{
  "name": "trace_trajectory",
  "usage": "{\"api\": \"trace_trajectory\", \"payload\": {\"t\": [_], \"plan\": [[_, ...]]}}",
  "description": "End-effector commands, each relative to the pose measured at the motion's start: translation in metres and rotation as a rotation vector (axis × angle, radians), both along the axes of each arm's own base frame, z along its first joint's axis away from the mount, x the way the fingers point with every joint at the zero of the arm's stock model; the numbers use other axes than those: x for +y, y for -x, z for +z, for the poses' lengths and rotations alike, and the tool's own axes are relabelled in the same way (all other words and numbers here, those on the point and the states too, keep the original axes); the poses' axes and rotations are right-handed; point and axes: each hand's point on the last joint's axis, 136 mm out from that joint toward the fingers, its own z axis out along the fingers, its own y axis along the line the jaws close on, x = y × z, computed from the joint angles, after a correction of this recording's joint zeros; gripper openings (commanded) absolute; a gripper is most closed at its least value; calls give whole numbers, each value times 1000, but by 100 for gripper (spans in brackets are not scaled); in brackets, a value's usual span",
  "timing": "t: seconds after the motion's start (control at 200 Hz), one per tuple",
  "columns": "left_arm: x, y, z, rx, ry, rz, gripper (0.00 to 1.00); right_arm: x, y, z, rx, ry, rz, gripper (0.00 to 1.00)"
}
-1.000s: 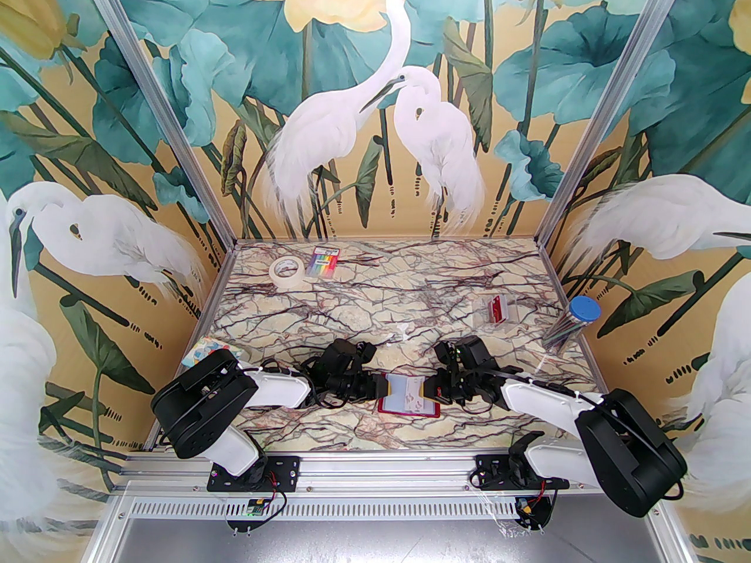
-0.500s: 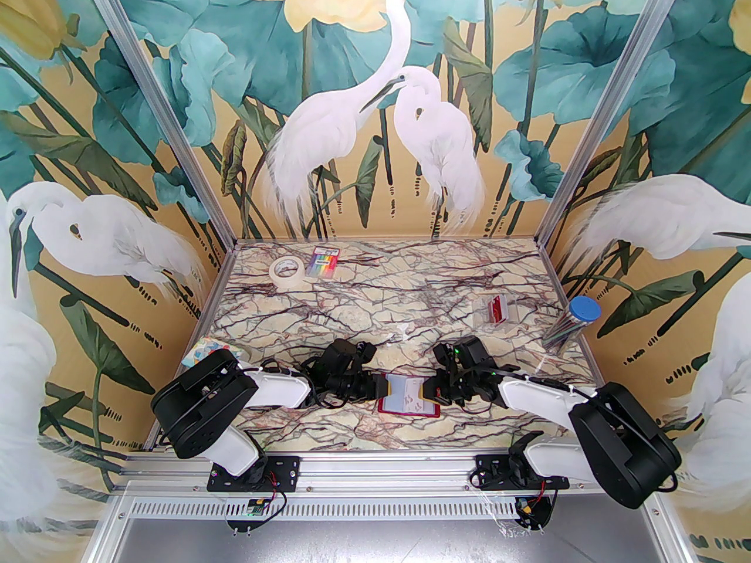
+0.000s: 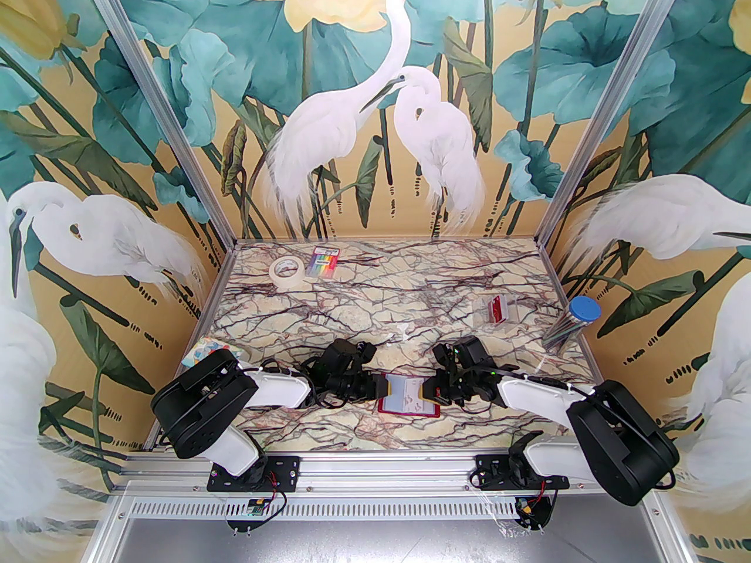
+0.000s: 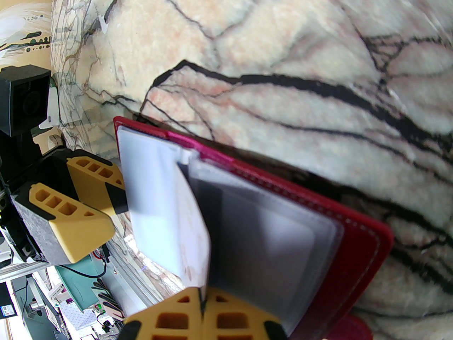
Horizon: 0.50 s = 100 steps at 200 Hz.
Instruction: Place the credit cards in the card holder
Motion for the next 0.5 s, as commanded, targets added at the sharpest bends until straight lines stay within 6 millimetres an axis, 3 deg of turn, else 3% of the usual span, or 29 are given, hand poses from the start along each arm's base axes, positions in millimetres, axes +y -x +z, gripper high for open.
{"api": "trace_trajectory", "payload": {"t": [0.0,0.495], "plan": [[2,-2,-12,-1,-52,20,36,-4,-1,-7,13,35,-10,0],[1,-1,-12,1,-52,14,36,-3,-3,-10,22,36,-18,0]]}}
